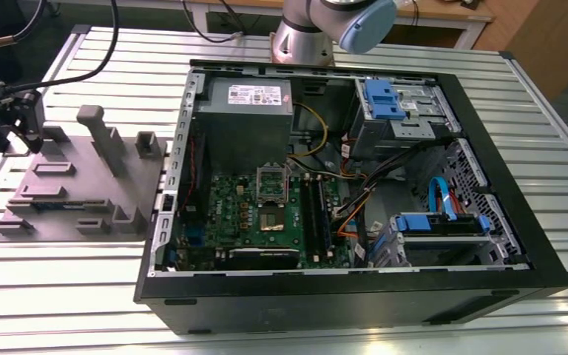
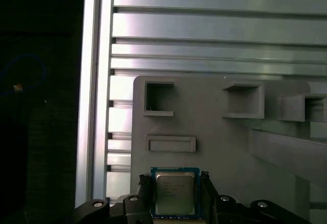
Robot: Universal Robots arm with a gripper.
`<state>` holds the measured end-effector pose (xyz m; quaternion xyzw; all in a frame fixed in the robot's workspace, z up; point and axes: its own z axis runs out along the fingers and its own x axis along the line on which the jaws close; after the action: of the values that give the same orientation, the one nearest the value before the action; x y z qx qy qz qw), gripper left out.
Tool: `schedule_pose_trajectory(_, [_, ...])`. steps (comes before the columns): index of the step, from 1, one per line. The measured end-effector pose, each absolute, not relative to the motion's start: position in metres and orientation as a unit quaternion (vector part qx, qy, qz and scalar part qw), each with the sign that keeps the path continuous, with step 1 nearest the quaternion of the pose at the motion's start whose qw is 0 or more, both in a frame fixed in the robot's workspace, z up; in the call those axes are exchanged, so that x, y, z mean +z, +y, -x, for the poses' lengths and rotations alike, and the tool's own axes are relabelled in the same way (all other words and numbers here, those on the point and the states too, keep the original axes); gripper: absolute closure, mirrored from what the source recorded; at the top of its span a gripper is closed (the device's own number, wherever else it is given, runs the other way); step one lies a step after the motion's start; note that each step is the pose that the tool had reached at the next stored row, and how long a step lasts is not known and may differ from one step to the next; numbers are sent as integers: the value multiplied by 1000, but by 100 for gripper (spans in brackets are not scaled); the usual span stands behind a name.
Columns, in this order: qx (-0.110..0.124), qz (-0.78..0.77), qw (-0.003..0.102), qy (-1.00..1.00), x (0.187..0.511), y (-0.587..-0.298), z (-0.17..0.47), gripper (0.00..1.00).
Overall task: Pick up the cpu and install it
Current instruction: 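Pick up the cpu and move it towards the insertion slot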
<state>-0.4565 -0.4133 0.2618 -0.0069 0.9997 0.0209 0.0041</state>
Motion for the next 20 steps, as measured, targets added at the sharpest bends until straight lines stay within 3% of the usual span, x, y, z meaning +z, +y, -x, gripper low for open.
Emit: schedule_pose_trajectory(20, [21, 7, 4, 1000, 268, -413, 456, 53])
